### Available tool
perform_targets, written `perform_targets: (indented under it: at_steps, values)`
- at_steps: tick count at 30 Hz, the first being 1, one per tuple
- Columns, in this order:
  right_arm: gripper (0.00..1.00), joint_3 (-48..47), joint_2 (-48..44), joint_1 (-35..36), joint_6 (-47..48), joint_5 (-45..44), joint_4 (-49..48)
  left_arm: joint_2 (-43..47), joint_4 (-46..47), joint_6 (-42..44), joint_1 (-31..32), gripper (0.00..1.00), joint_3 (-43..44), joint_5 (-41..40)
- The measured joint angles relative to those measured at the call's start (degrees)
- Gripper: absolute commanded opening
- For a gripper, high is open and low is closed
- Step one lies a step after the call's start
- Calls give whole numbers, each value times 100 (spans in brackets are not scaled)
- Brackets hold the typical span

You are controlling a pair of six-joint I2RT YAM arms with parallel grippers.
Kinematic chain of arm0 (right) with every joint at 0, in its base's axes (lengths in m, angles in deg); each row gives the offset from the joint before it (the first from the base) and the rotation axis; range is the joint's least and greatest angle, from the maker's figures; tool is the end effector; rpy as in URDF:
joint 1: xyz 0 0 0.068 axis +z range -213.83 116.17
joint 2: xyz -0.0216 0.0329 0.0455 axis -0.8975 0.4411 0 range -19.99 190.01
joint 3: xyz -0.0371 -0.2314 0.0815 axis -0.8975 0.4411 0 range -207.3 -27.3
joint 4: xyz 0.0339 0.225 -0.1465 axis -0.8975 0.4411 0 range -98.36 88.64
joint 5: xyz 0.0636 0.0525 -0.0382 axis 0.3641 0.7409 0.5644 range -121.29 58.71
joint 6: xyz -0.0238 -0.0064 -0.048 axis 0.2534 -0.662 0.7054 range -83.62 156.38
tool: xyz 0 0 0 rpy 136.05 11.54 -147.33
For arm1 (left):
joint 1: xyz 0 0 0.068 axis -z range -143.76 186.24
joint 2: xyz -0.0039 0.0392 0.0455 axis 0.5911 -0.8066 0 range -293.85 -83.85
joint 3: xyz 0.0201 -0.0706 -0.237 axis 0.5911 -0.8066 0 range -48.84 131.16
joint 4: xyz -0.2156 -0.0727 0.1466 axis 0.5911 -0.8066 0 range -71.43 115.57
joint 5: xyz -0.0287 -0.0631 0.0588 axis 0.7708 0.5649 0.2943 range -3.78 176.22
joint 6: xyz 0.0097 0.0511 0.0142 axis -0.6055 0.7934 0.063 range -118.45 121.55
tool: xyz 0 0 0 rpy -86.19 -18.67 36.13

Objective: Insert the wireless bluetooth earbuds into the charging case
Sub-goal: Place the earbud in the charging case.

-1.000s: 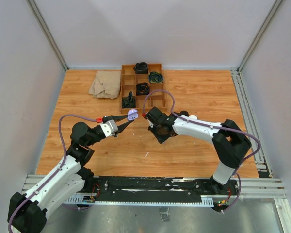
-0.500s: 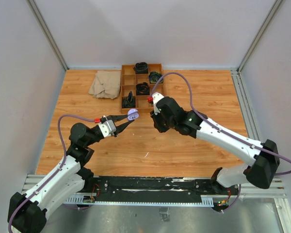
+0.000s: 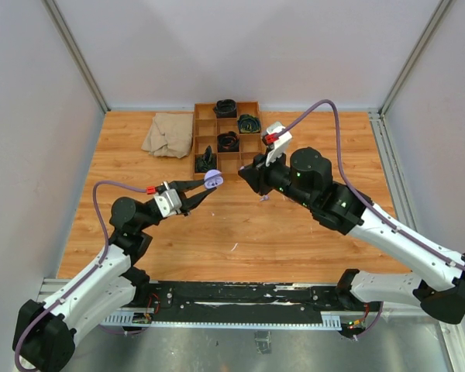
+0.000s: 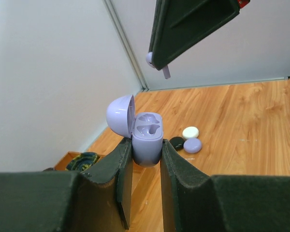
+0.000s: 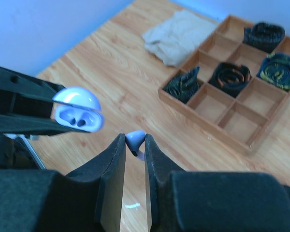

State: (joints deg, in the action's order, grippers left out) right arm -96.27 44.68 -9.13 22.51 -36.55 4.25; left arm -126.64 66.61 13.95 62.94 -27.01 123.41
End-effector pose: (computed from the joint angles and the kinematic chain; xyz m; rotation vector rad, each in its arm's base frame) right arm 0.1621 0.2233 0.3921 -0.5550 1.6943 0.8002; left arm 0.1695 -0.1094 0.2754 0.9360 0.9281 -0.6081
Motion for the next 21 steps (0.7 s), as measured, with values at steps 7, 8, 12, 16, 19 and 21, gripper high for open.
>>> perform_targets:
  at_steps: [7, 8, 12, 16, 19, 21]
  values:
    - [12, 251, -70, 354, -55, 190, -1158, -15, 597, -319, 0, 0, -11, 0]
    - [12, 302, -70, 407, -70, 223, -1287, -13, 649, -354, 0, 0, -15, 0]
    - [12, 535, -66, 542, -98, 249, -1847, -11, 911, -564, 0, 0, -76, -2]
    - [12, 643, -33, 723, -109, 330, -2361, -7, 1056, -737, 0, 0, -101, -2]
    - [12, 673, -7, 782, -109, 352, -2551, 13, 1080, -774, 0, 0, -105, 0]
    - [12, 682, 33, 791, -109, 369, -2638, 33, 1091, -798, 0, 0, -107, 0]
